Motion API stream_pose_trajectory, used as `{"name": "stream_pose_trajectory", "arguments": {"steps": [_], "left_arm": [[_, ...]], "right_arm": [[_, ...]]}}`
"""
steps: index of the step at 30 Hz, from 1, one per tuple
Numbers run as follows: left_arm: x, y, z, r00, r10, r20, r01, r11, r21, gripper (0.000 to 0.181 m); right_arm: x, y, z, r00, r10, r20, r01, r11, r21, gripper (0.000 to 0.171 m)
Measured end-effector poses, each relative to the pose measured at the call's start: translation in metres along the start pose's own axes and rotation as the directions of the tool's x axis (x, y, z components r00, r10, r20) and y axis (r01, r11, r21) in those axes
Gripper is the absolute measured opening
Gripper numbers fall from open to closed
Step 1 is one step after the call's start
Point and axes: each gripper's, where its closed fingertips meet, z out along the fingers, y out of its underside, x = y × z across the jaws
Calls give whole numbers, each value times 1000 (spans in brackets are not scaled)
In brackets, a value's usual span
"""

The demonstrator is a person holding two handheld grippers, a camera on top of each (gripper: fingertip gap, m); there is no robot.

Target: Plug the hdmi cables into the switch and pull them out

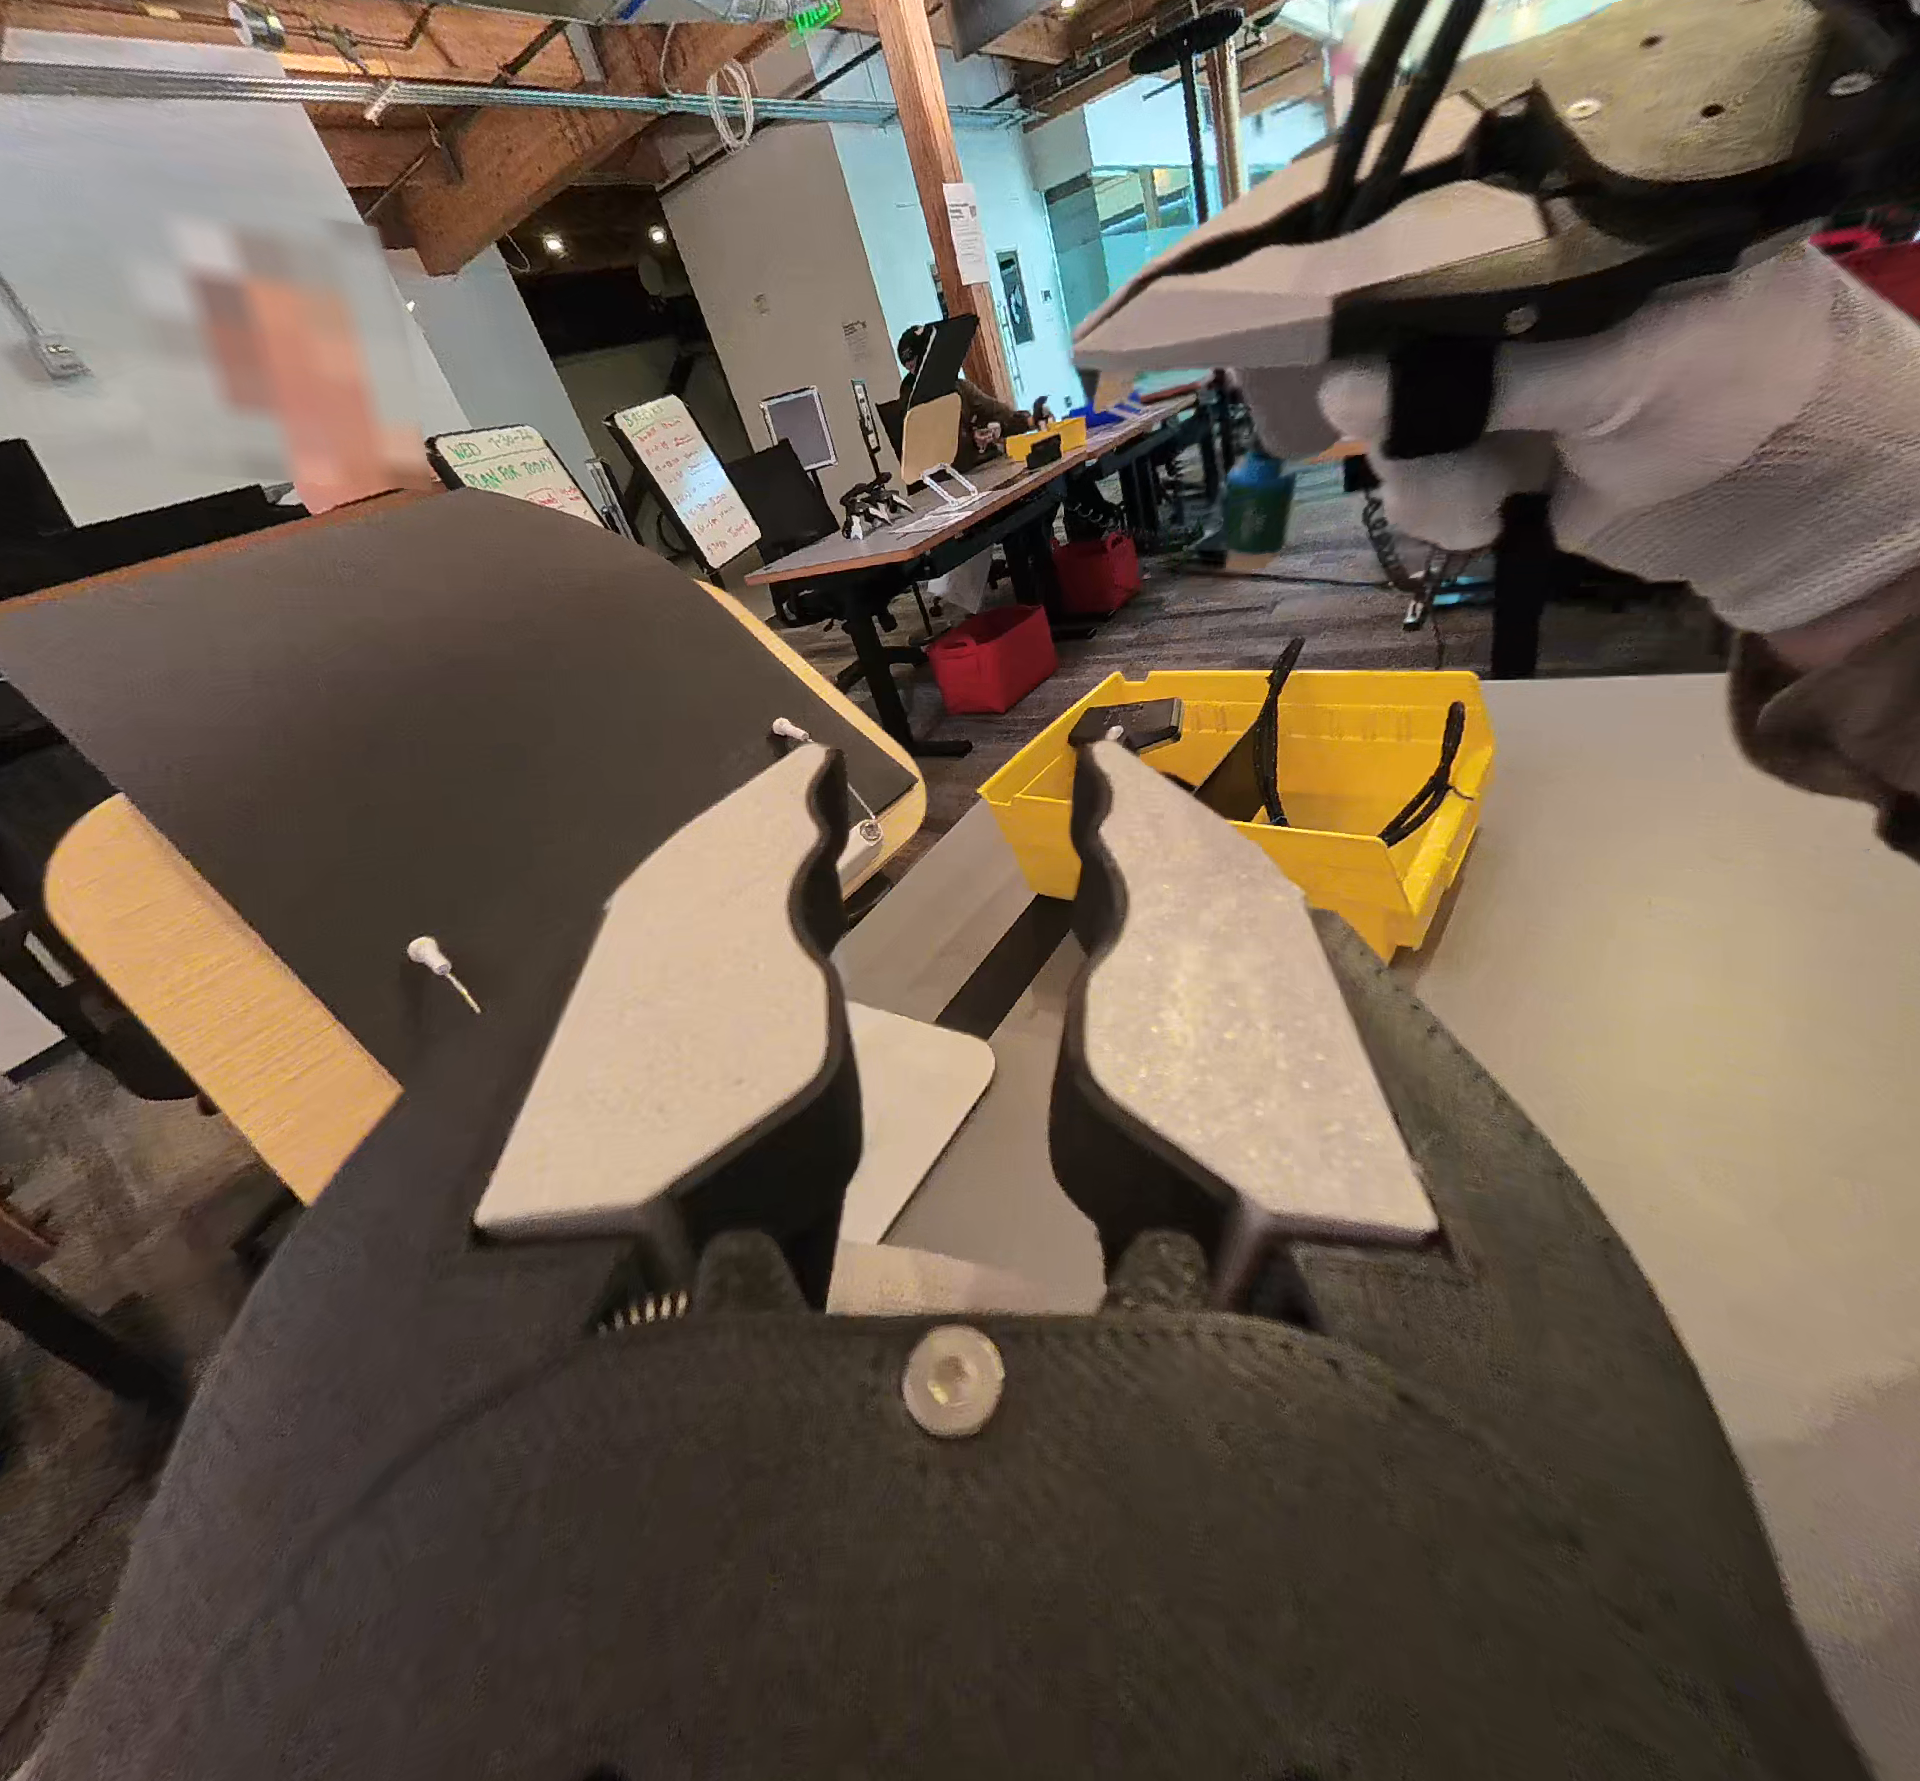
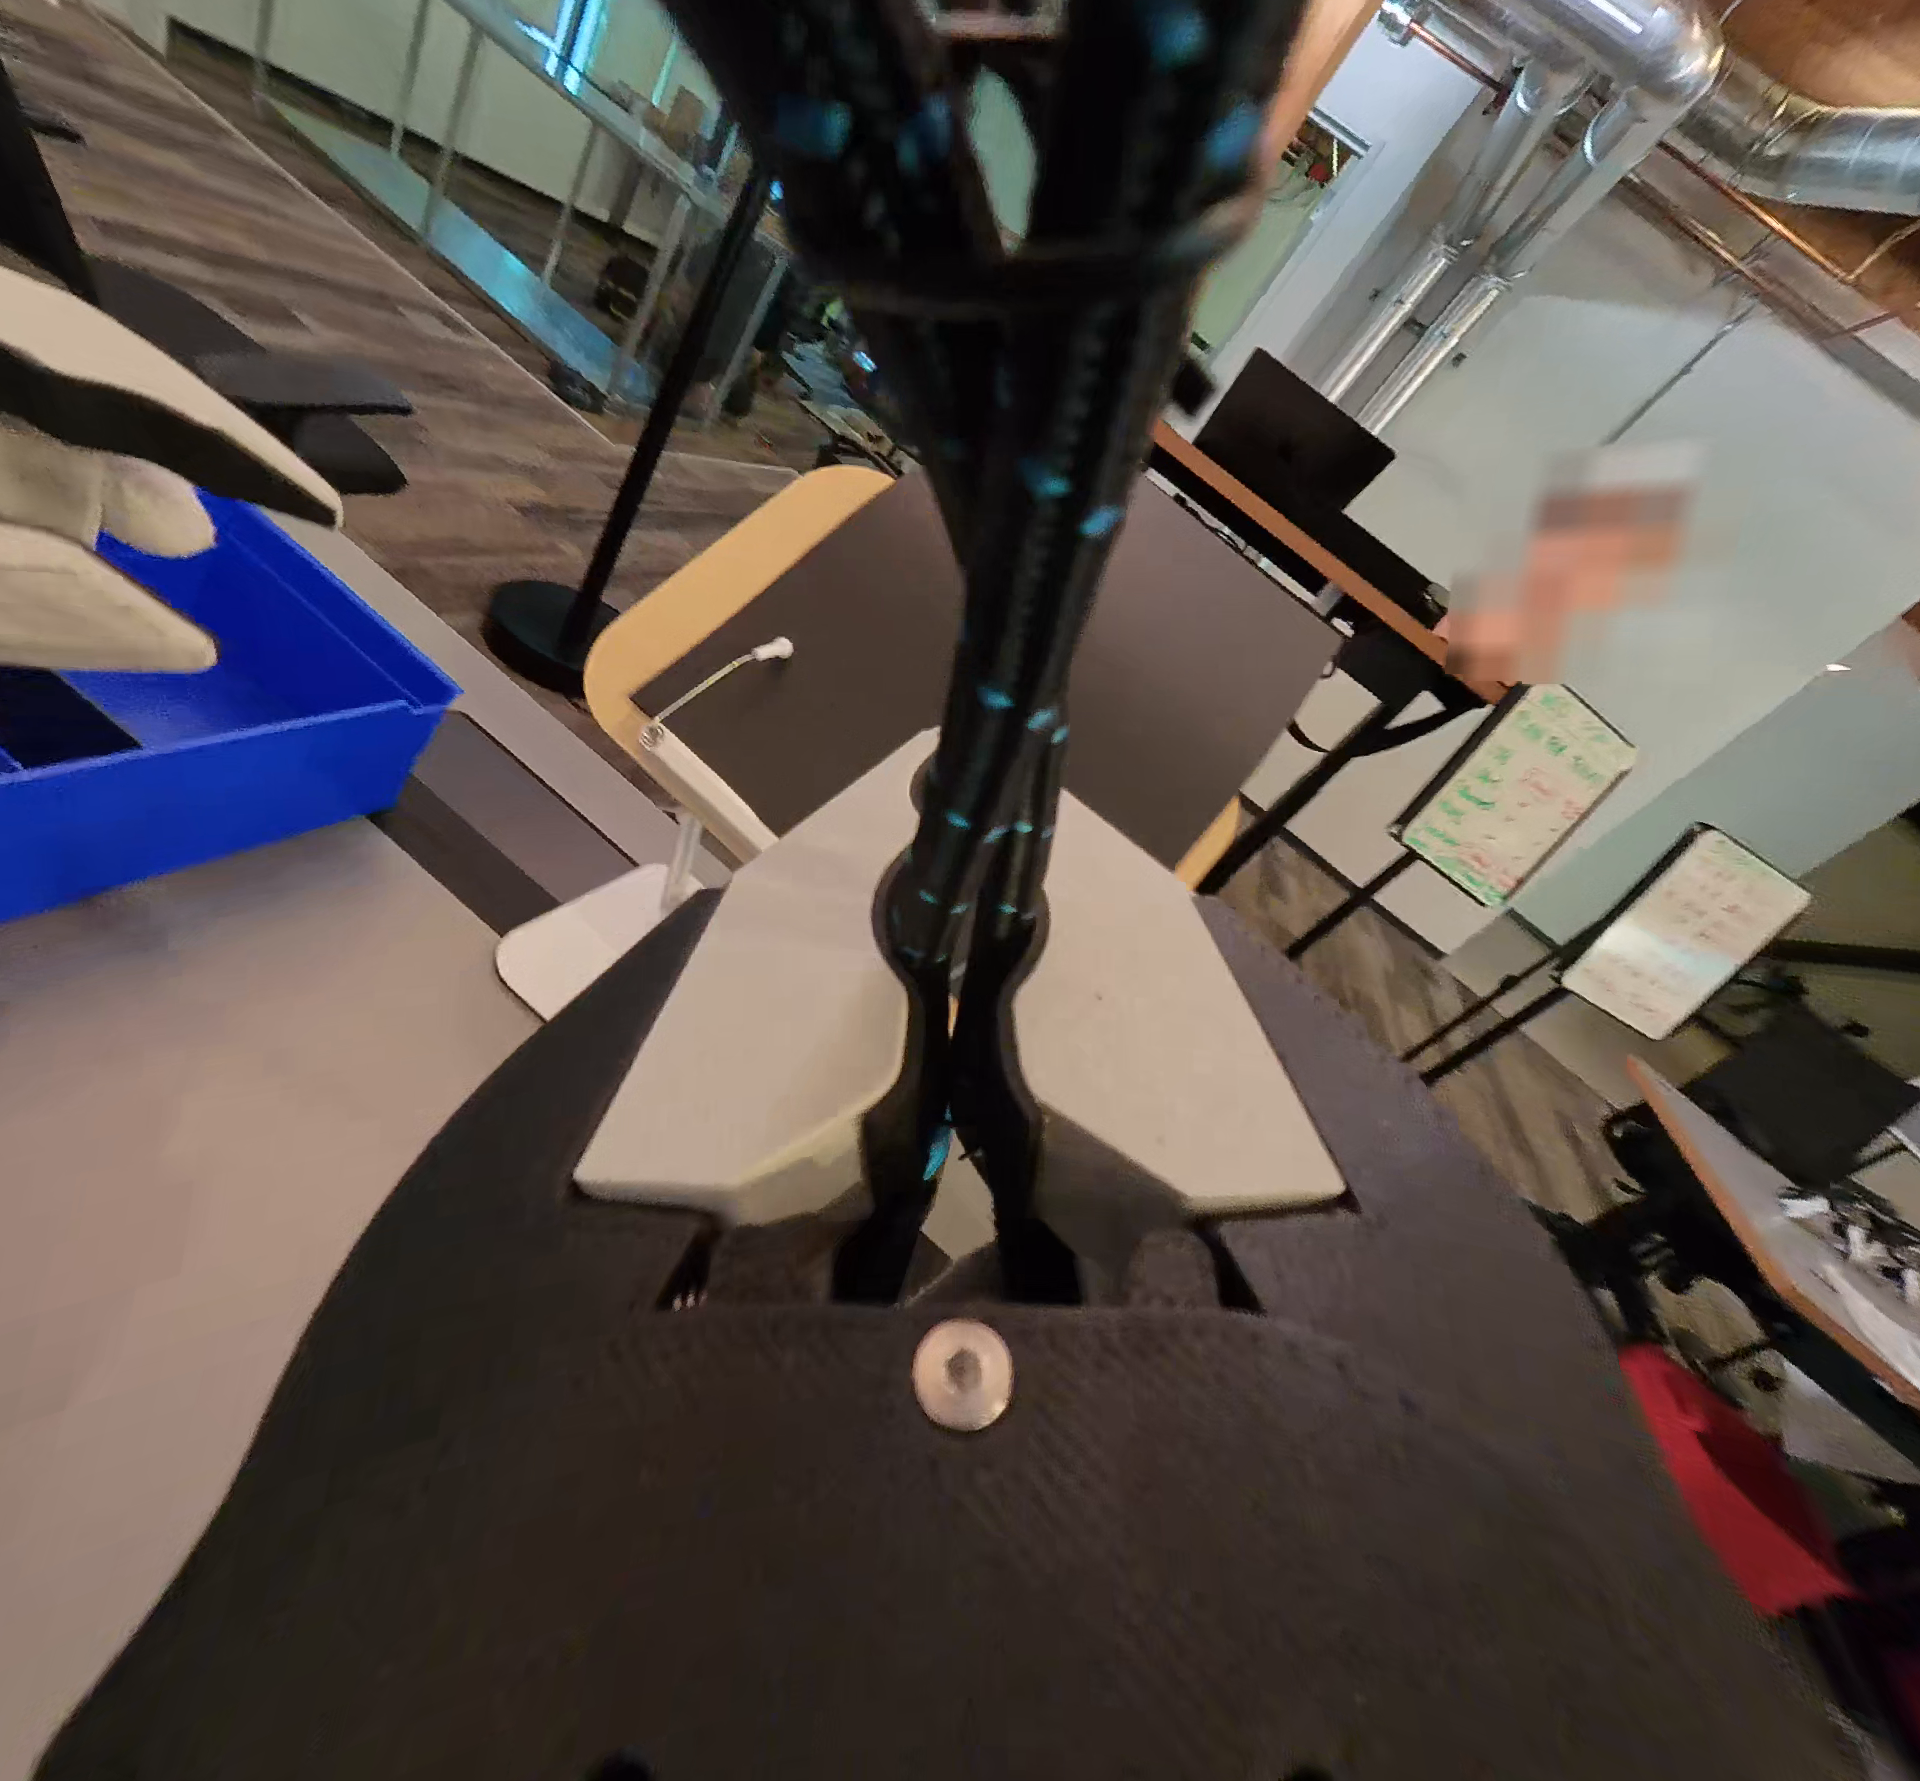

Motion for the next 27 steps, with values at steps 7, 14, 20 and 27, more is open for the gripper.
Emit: {"name": "stream_pose_trajectory", "arguments": {"steps": [7, 14, 20, 27], "left_arm": [[5, 2, 2, 1000, -6, -26, 6, 1000, -7, 41], [12, 11, 13, 999, -13, -41, 12, 1000, -26, 40], [28, 23, 34, 996, -34, -83, 30, 998, -53, 40], [47, 43, 52, 994, 11, -109, -25, 992, -127, 40]], "right_arm": [[24, 27, -54, 993, -80, -88, 70, 992, -105, 0], [41, 67, -95, 982, -131, -139, 99, 971, -216, 0], [57, 99, -119, 976, -144, -165, 94, 956, -276, 0], [76, 125, -138, 969, -148, -197, 80, 945, -316, 0]]}}
